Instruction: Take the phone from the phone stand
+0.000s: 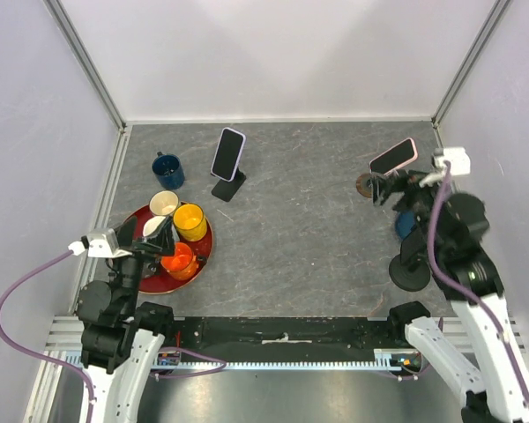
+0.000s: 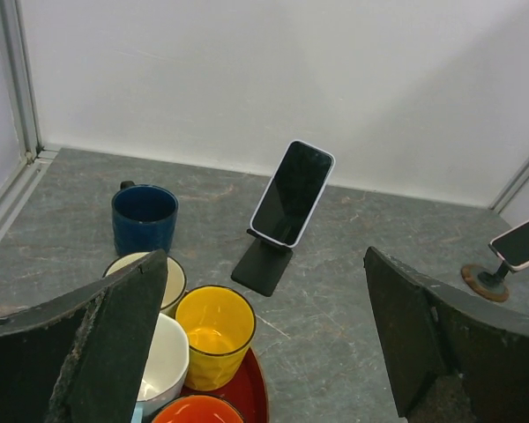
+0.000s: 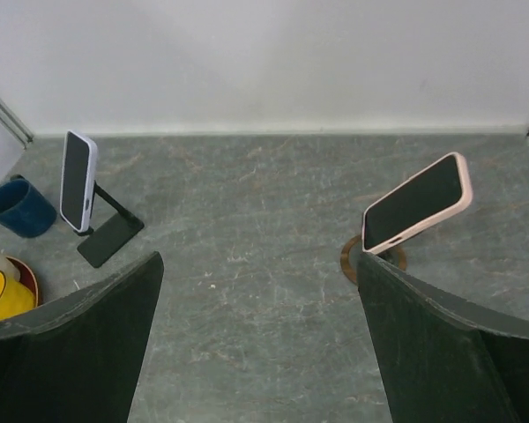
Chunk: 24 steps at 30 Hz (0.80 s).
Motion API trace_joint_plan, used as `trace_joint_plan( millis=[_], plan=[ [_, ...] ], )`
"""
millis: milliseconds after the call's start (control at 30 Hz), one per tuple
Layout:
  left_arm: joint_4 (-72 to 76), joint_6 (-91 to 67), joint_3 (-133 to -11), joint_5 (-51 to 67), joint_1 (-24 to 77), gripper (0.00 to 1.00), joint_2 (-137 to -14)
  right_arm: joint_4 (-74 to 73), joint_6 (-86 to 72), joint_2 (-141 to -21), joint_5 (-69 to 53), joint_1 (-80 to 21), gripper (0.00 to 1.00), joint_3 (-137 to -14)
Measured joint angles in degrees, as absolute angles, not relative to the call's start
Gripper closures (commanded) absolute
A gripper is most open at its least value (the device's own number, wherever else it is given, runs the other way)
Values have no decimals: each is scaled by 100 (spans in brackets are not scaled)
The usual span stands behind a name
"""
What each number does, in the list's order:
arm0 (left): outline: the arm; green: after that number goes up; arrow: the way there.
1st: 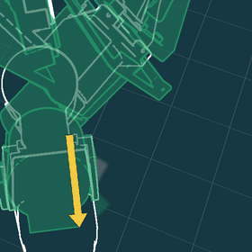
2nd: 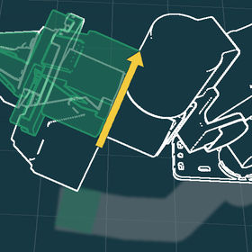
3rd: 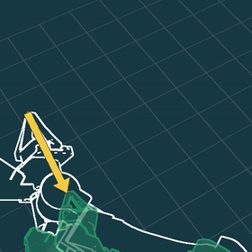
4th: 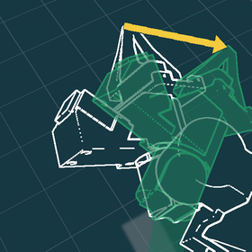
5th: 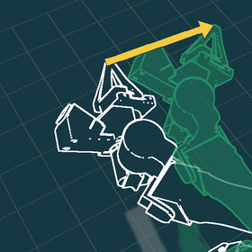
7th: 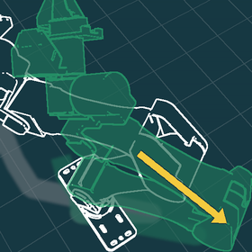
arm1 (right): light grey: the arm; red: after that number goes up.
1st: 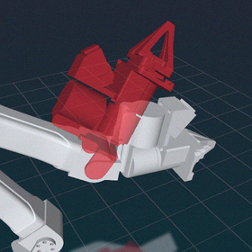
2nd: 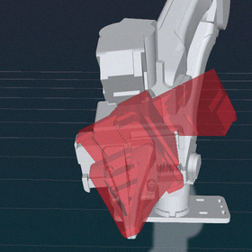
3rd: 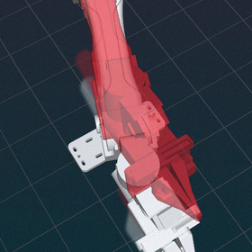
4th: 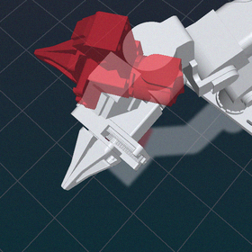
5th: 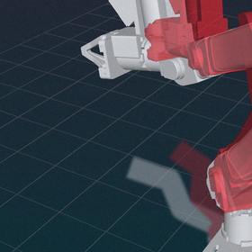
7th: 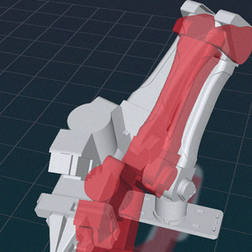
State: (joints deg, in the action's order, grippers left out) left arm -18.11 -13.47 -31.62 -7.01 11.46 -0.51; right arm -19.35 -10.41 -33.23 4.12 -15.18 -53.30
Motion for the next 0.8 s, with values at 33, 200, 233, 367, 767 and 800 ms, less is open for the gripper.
trace_joint_plan(
  millis=[33, 200, 233, 367, 767, 800],
  plan=[
    [-1837, -1358, -3162, -701, 1175, 0, -38, -2043, -1103, -3710, 410, -1518, 2, -5559],
    [-1997, -1363, -3162, -810, 1369, 0, -36, -2532, -1417, -5424, 548, -1529, 2, -6405],
    [-2032, -1363, -3164, -858, 1431, 0, -36, -2598, -1470, -5669, 628, -1529, 2, -6482],
    [-2104, -1363, -3166, -915, 1619, 0, -36, -2969, -1719, -6661, 829, -1398, 2, -6967],
    [-2189, -1358, -3251, -1184, 1852, 0, -36, -2615, -2687, -7784, 198, 982, 2, -7822],
    [-2196, -1358, -3251, -1192, 1870, 0, -36, -2434, -2834, -7808, 21, 1146, 2, -7717]
  ],
)
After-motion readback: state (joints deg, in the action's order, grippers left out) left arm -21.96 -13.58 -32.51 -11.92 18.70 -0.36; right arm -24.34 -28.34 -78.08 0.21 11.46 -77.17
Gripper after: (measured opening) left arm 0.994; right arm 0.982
